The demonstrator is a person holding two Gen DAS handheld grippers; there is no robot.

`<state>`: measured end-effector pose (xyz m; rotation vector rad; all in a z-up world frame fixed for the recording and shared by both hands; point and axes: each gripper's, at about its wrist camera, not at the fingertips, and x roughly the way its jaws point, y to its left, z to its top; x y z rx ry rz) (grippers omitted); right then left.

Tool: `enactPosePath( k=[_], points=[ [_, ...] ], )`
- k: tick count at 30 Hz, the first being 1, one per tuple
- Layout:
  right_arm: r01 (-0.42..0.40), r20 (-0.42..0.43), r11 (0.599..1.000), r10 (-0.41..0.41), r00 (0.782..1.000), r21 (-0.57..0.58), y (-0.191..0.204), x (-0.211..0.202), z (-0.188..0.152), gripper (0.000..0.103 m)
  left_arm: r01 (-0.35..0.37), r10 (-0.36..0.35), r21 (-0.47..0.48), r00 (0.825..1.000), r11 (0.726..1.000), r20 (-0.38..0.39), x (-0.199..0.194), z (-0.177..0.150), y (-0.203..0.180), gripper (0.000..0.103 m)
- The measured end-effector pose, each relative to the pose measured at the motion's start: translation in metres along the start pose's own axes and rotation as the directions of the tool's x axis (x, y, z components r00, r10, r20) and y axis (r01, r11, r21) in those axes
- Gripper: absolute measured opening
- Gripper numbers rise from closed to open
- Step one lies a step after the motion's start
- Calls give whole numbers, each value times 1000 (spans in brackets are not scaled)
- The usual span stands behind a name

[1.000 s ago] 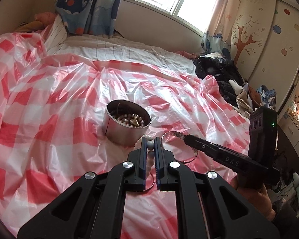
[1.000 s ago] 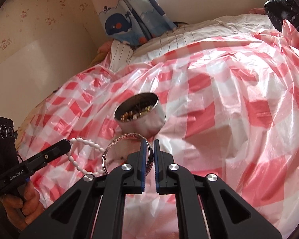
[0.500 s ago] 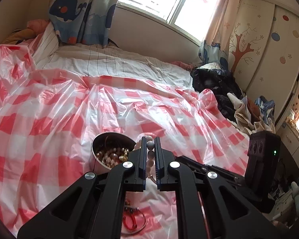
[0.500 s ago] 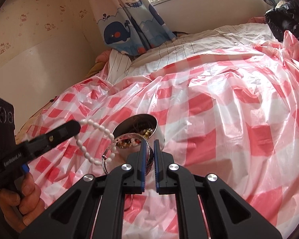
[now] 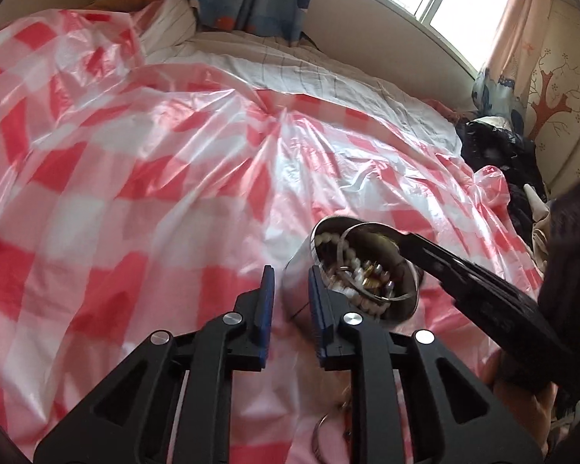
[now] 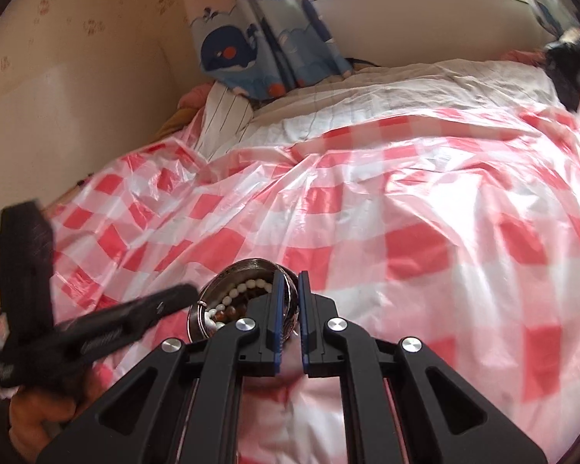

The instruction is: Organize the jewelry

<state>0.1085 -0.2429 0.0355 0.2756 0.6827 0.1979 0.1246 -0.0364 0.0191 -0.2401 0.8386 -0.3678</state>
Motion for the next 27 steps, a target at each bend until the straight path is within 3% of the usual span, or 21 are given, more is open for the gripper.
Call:
enactPosePath(
  k=[4, 7, 9, 12, 15, 21, 27],
  points=[
    [43, -57, 997, -47, 997, -63, 13, 22, -5, 9, -4, 4, 19, 1000, 1000, -11, -15, -23, 4, 19],
    [65, -25, 997, -66, 998, -38, 9, 2, -7, 23, -4, 6, 77, 1000, 997, -21, -26, -46, -2, 21],
    [43, -25, 999, -43, 999, -22, 7, -13, -12, 23, 5, -2, 84, 999, 996, -37, -28, -55, -3, 21],
    [-42, -119, 999, 40, 992, -21, 12, -24, -40, 23, 10, 3, 137, 996, 991, -87, -25, -67, -11, 21],
    [-48, -170, 999, 46, 984, -9, 16, -30, -65, 23, -10, 30, 188, 994, 982, -103, -23, -71, -18, 22],
    [-30, -169, 999, 37, 985, 39, 10, -41, -82, 24, -38, 55, 270, 997, 962, -56, -37, -78, -29, 22],
    [-32, -156, 997, 42, 987, 69, 5, -45, -84, 28, -11, 51, 305, 991, 952, -124, -27, -86, -31, 21]
  ],
)
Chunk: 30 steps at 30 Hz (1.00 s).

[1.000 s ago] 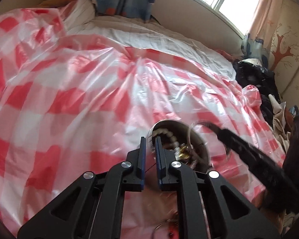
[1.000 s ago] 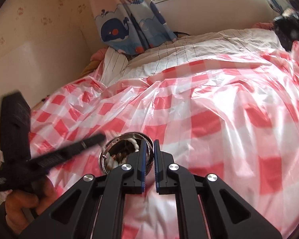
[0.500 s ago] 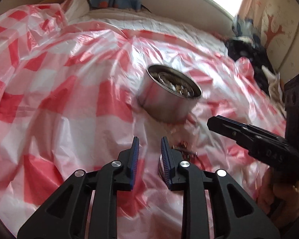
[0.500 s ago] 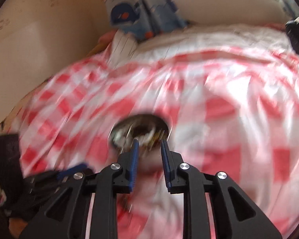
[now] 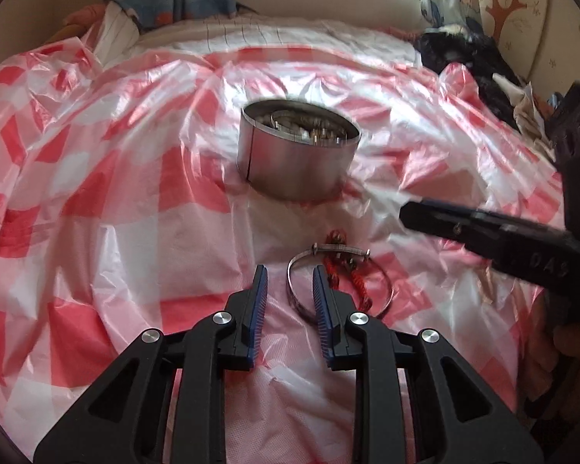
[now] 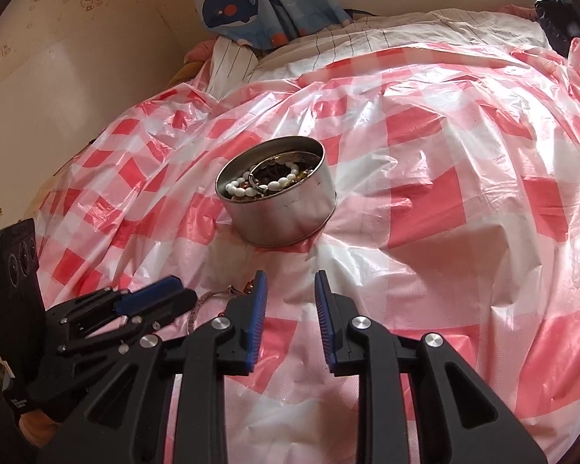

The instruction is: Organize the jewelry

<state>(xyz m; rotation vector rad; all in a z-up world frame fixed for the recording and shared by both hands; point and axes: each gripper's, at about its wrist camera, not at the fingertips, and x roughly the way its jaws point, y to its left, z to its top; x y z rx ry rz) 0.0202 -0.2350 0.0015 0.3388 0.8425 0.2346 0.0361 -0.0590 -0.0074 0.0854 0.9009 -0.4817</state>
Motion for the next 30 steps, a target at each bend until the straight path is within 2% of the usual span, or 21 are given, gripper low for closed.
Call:
enactPosePath(
  k=[3, 5, 8, 12, 15, 18, 20, 22, 23, 24, 26, 28, 30],
  points=[
    [0, -3, 1000, 0, 1000, 6, -2, 1, -1, 33, -19, 19, 33, 1000, 999, 4, -2, -2, -7, 22],
    [0, -6, 1000, 0, 1000, 8, -2, 2, -1, 35, -68, 69, 55, 998, 996, -14, 2, -4, -9, 21],
    [-4, -9, 1000, 4, 1000, 9, -2, 3, -1, 36, -108, 108, 15, 994, 994, -16, 1, -4, 1, 7],
    [0, -9, 1000, 0, 1000, 9, -3, 3, -2, 36, -101, 101, -84, 995, 991, -2, -15, -11, 25, 5],
    [4, -15, 1000, -4, 1000, 1, -2, 5, -3, 36, -98, 98, -95, 995, 991, -3, -17, -15, 31, 4],
    [20, -42, 996, -24, 999, -88, 15, 12, -7, 36, -110, 111, -99, 994, 989, 5, -18, -17, 32, 4],
    [53, -51, 987, -61, 997, -153, 25, 17, -11, 36, -160, 163, -106, 986, 981, 19, -22, -19, 35, 4],
    [65, -54, 979, -76, 996, -193, 32, 20, -14, 37, -165, 169, -135, 985, 977, 21, -25, -21, 42, 4],
    [54, -54, 977, -67, 996, -208, 36, 22, -14, 41, -156, 160, -142, 987, 977, 17, -25, -21, 44, 4],
    [40, -53, 974, -53, 997, -223, 40, 23, -13, 49, -156, 161, -137, 987, 978, 19, -25, -22, 44, 4],
    [17, -55, 958, -34, 998, -285, 54, 29, -12, 58, -158, 162, -127, 987, 979, 21, -25, -22, 42, 4],
    [26, -88, 937, -60, 994, -347, 66, 42, -15, 57, -136, 142, -138, 989, 981, 34, -25, -24, 43, 4],
    [40, -124, 927, -93, 988, -374, 69, 53, -20, 36, -120, 128, -149, 991, 981, 44, -25, -24, 45, 5]
  ],
)
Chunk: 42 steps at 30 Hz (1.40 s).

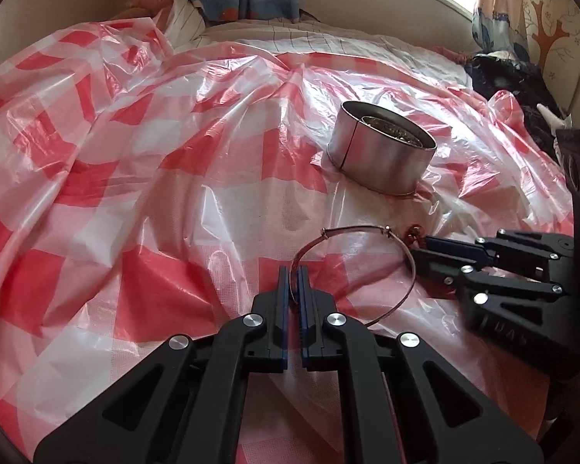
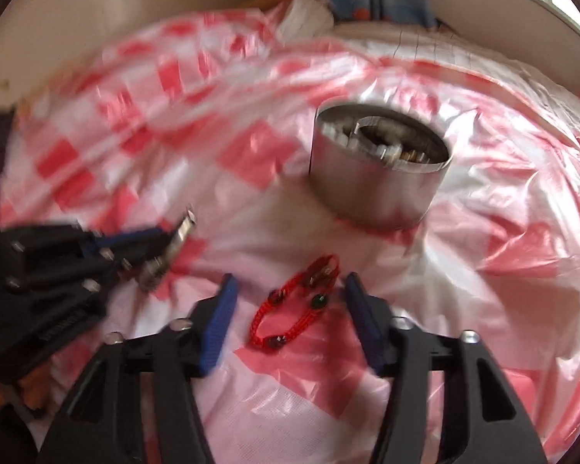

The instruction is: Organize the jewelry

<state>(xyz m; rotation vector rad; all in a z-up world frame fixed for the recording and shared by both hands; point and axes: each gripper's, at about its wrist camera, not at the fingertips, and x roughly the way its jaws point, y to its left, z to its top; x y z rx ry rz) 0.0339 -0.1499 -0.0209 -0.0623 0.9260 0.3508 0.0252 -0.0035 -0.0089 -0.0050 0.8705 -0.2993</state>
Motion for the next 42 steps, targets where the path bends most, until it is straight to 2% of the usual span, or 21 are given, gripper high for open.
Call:
enactPosePath(
  k=[2, 6, 8, 13, 18, 23, 30, 38, 40, 42],
  points=[
    [3, -4, 1000, -3, 1000, 25, -5, -4, -2, 16, 15, -15, -3, 1000, 1000, 13, -1, 0, 0, 6],
    [56, 17, 992, -58, 998, 114, -25, -17, -12, 10, 16, -17, 26, 998, 1000, 52, -6, 0, -8, 9],
    [81, 40, 983, -89, 995, 162, -35, -26, -17, 10, 10, -13, 53, 998, 999, 65, -8, 1, -13, 14],
    [98, 50, 970, -112, 992, 222, -45, -30, -22, 10, -14, 11, 84, 999, 996, 33, 2, -1, -18, 15],
    [115, 27, 971, -123, 992, 210, -44, -21, -23, 12, -4, 1, 79, 999, 997, 32, 2, -2, -16, 9],
    [125, 51, 973, -137, 989, 193, -41, -23, -26, 9, 26, -27, 28, 999, 999, 44, 0, -3, -8, 5],
    [96, 147, 972, -129, 981, 213, -42, -40, -30, 9, 32, -32, 8, 997, 999, 64, -2, -2, -7, 3],
    [103, 140, 973, -133, 981, 205, -40, -38, -28, 9, 6, -7, 18, 999, 1000, 54, 2, -2, -10, 4],
    [108, 123, 971, -137, 983, 214, -42, -35, -28, 12, 0, -1, 15, 999, 1000, 51, 3, -3, -11, 4],
    [111, 109, 969, -137, 984, 220, -43, -33, -28, 45, -10, 9, 18, 999, 1000, 47, 4, -2, -12, 5]
  ],
)
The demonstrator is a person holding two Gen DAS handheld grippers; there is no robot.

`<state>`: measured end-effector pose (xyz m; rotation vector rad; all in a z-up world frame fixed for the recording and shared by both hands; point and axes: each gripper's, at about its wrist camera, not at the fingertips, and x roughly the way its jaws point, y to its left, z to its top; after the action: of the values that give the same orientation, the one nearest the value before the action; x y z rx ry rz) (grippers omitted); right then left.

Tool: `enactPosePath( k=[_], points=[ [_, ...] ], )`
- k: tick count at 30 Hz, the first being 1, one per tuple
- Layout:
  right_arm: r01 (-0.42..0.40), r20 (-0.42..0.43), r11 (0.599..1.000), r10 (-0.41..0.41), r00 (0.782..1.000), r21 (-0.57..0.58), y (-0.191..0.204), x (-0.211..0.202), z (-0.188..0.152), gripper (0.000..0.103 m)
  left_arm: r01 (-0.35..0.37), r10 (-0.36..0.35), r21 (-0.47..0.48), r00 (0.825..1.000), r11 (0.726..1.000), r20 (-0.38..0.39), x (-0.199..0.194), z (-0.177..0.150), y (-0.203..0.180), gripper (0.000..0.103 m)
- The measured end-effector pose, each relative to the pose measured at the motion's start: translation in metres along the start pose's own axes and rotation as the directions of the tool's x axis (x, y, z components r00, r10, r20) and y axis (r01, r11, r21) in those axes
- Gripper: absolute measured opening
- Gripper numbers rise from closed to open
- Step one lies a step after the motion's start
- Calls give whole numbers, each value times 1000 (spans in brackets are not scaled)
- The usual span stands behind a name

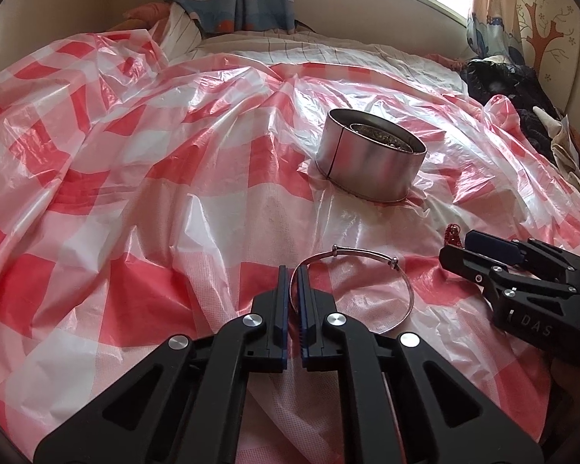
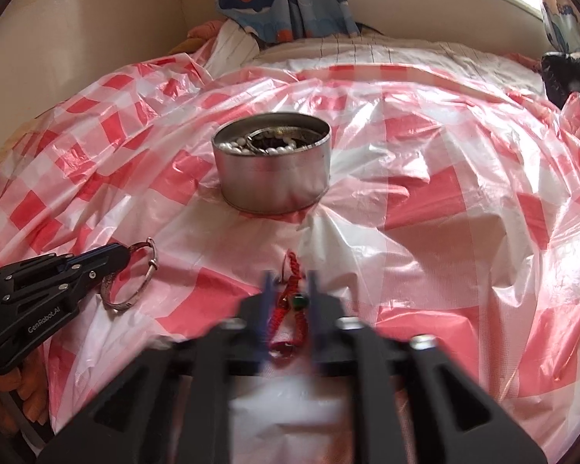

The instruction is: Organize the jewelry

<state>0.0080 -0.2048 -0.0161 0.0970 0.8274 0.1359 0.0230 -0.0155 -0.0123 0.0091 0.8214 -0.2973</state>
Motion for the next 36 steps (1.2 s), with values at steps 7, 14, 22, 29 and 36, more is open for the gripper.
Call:
enactPosePath(
  k=[7, 14, 22, 29, 36],
  points=[
    [6, -27, 1000, -6, 1000, -28, 6, 5, -1, 46, -9, 9, 2, 1000, 1000, -2, 1, 0, 0, 7],
    [1, -29, 999, -2, 1000, -37, 7, 5, -3, 14, -6, 6, 23, 1000, 1000, 2, 0, -1, -4, 6],
    [-42, 30, 999, 41, 999, 18, -1, -8, 0, 13, 109, -107, -30, 992, 994, 73, -24, 9, -3, 3],
    [-119, 120, 990, 109, 987, 76, -8, -25, 12, 13, 196, -178, -101, 970, 975, 164, -42, 41, -5, 3],
    [-150, 184, 987, 138, 973, 54, -10, -37, 45, 13, 201, -181, -81, 962, 976, 203, -20, 93, -32, 3]
  ],
)
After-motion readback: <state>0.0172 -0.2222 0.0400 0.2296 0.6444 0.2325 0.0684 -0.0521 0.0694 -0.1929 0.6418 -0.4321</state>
